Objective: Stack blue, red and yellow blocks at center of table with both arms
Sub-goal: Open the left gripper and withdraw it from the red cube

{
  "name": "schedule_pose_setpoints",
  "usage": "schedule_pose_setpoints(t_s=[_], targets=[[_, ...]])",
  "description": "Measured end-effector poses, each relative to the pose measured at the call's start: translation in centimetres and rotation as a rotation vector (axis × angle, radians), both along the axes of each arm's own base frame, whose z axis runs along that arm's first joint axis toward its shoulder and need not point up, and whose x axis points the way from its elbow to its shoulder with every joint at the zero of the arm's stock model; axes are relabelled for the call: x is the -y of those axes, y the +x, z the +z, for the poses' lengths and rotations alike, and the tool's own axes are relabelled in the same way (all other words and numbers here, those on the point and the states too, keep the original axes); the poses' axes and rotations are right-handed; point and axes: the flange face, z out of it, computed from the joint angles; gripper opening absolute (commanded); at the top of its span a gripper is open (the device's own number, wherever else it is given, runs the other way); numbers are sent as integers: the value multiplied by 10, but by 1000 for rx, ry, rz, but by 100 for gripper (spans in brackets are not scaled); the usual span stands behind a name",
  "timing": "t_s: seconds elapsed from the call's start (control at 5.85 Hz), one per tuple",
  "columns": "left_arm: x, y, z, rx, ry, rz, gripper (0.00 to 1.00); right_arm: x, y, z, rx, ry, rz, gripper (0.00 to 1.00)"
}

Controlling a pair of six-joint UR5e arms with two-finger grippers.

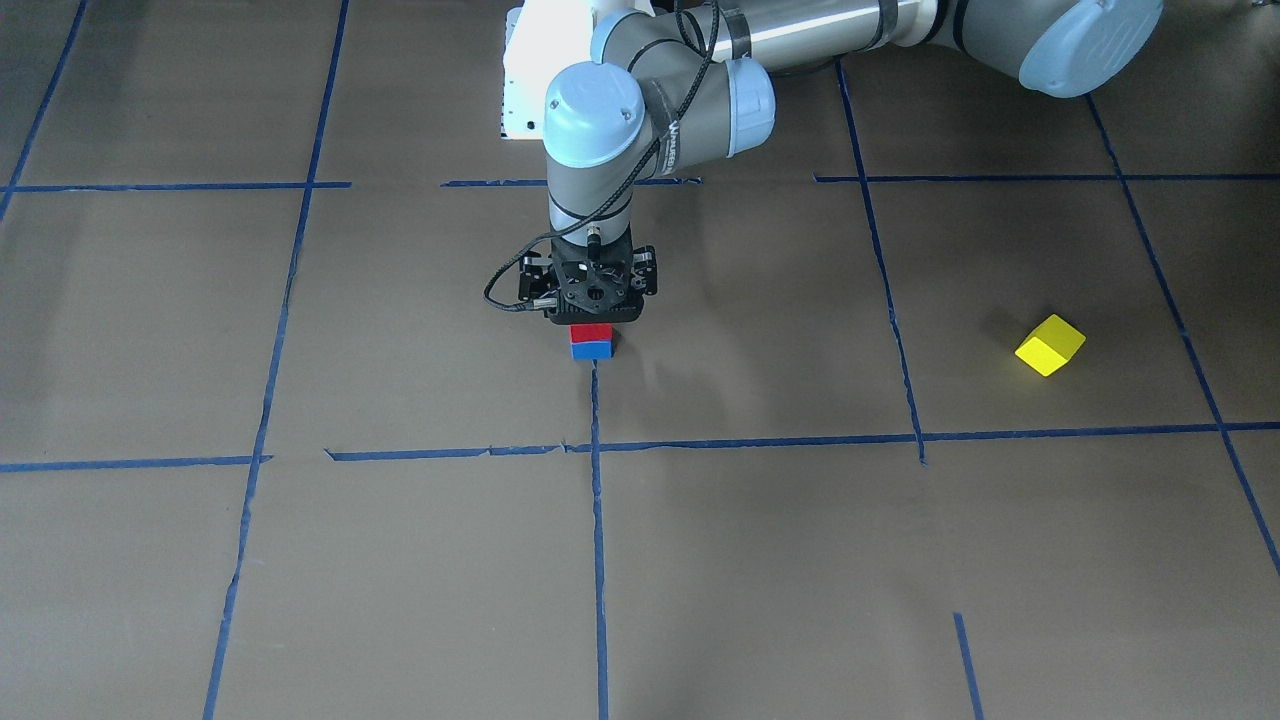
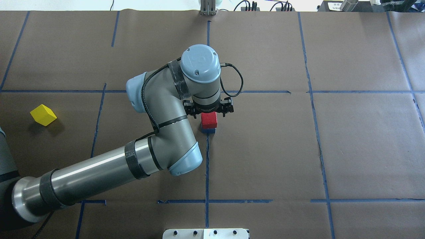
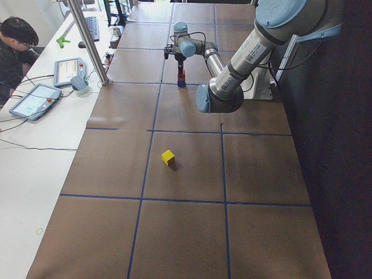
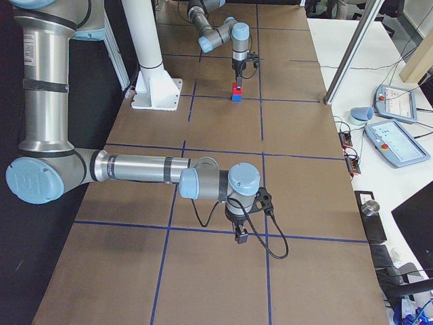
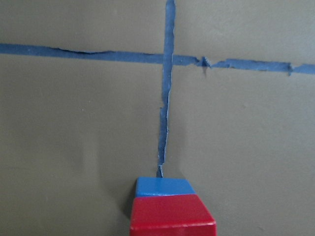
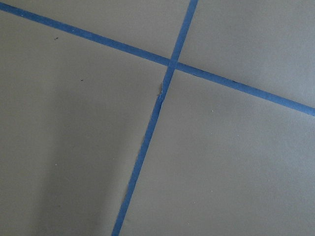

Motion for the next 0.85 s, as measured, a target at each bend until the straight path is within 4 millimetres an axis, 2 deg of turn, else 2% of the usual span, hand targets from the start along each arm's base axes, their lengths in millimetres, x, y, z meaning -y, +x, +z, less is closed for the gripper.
schedule_pose_setpoints(t_s=[0.17,0.34,0.68,0.85], targets=[[5,-34,-2,-27,28,22,100,0,0,0,0,0,0,100],[6,-81,24,-45,62,75,100,0,0,0,0,-1,0,100],[2,-201,118,-18,226,191,100,0,0,1,0,-1,0,100],[6,-256,165,7,297,266,100,0,0,0,0,-2,0,100]])
